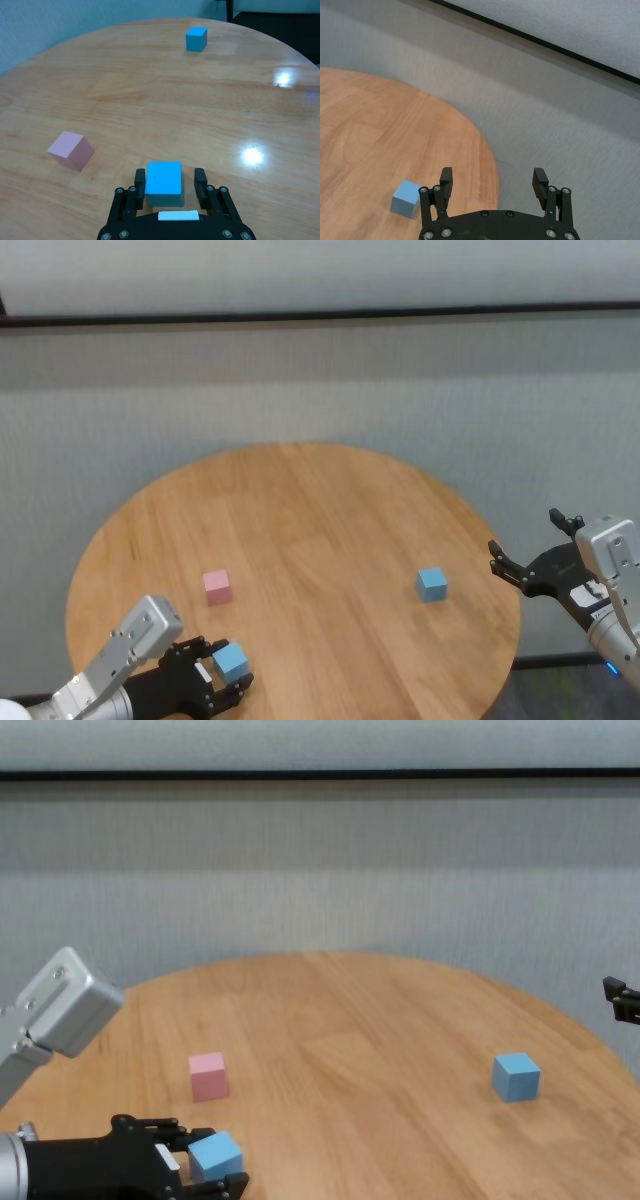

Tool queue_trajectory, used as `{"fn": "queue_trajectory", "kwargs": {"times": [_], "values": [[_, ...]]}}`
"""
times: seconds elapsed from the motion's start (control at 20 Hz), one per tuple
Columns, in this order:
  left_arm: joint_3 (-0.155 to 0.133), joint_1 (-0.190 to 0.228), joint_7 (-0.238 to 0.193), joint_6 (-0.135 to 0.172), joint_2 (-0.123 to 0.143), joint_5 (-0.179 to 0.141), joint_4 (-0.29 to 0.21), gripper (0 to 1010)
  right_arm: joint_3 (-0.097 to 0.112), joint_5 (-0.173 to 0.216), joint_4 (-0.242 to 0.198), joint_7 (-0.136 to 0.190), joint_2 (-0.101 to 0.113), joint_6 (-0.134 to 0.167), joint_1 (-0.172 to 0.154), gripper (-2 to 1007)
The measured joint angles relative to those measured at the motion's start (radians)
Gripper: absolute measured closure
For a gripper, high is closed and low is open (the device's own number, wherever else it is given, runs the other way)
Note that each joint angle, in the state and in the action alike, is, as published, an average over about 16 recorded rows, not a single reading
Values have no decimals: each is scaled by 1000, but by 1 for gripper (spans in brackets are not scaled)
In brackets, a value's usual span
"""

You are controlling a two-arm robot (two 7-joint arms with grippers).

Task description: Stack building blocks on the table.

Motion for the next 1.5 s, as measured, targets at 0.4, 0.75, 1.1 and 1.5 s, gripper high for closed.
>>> {"fn": "queue_trajectory", "kwargs": {"times": [0.4, 0.75, 1.1, 1.5], "values": [[-1, -2, 4, 2, 0, 6, 0, 548, 0, 0, 0, 0, 0, 0, 0, 0], [0, -30, 17, 0, -12, 25, 2, 606, 0, 0, 0, 0, 0, 0, 0, 0], [15, -91, 29, 0, -50, 59, 26, 606, 0, 0, 0, 0, 0, 0, 0, 0], [49, -176, 40, 3, -123, 102, 99, 606, 0, 0, 0, 0, 0, 0, 0, 0]]}}
